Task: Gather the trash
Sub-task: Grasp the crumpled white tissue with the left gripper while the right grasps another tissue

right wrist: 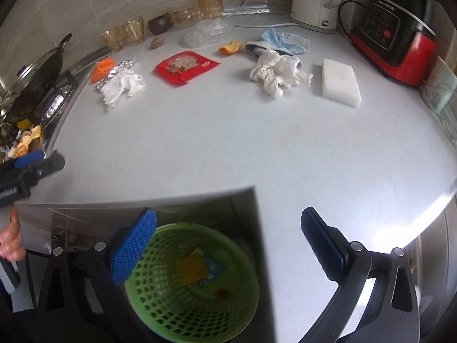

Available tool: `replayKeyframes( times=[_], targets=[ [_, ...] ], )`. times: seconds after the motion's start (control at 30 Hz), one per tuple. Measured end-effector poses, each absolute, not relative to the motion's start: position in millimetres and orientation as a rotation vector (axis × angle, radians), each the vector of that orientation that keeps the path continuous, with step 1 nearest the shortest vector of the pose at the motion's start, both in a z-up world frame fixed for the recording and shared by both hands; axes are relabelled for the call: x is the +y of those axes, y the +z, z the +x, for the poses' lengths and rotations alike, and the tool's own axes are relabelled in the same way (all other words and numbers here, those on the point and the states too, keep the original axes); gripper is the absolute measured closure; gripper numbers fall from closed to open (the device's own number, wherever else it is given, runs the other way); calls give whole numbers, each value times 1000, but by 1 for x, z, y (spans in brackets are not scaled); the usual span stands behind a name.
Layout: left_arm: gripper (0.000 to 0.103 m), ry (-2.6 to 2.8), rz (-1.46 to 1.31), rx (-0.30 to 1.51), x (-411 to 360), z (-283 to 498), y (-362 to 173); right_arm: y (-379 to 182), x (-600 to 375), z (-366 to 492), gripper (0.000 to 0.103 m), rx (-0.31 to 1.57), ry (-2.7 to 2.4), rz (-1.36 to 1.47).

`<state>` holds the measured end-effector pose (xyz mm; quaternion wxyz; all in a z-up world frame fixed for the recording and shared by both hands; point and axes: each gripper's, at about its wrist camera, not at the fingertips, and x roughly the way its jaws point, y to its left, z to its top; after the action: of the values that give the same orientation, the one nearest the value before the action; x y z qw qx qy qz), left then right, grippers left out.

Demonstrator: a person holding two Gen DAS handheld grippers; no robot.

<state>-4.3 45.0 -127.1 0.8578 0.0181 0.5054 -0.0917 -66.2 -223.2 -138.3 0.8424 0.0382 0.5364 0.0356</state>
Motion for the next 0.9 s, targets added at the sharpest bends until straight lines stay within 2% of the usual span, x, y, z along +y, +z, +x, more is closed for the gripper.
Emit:
replayKeyframes(
  times=[0.3, 0.67, 0.9],
  targets=[
    [8, -135, -38, 1047, 33, 90, -151, -154, -258, -21, 2, 1105, 96, 116],
    [9, -52, -41, 1060, 18, 147, -173, -158, -281, 42, 2, 1051, 100, 175],
    [40, 26, -53, 1074, 17, 161, -178, -158, -286, 67, 2, 1031, 106, 190]
  ],
)
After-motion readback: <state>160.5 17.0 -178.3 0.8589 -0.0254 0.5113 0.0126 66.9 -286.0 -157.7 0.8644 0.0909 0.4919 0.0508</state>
